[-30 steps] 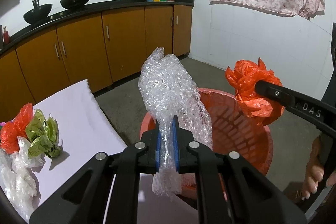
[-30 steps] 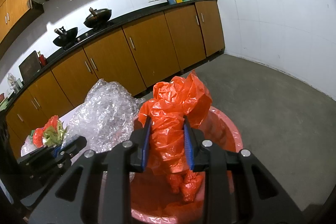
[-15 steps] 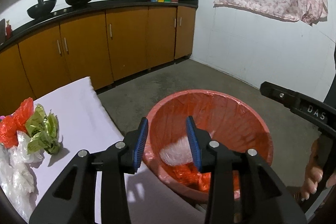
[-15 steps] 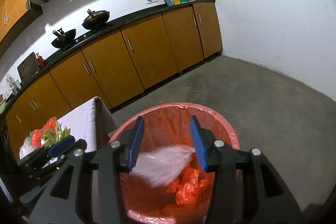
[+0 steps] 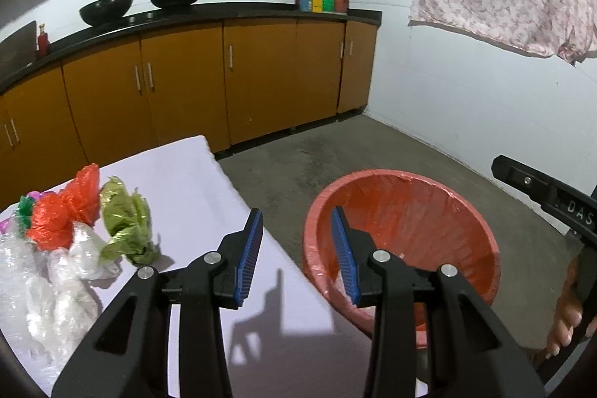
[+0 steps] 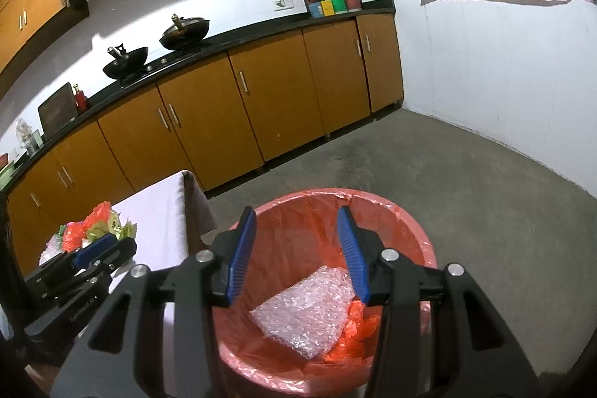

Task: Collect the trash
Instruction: 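Move both open tools back over the remaining trash on the table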

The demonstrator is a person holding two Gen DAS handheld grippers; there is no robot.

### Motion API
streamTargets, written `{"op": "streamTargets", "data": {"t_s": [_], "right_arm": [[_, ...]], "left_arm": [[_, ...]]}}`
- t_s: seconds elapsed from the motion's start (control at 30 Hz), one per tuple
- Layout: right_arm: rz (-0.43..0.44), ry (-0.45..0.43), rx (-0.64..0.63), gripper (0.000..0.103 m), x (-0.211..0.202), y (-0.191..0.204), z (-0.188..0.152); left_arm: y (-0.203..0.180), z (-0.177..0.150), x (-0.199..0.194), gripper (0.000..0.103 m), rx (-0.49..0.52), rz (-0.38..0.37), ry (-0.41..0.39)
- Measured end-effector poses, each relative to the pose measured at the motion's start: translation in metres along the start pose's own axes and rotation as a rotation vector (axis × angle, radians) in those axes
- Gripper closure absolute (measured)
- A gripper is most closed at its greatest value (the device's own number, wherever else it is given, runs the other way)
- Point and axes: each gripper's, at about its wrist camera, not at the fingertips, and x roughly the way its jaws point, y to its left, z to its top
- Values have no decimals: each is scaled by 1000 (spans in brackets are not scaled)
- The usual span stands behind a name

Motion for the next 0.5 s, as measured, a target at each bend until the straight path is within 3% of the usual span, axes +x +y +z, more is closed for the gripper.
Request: {"op": "streamTargets", "data": {"t_s": [0.5], "right_arm": [[37, -12, -56, 55, -11, 34, 4]], "left_arm": [[28, -4, -23, 59, -42, 51, -28]]}}
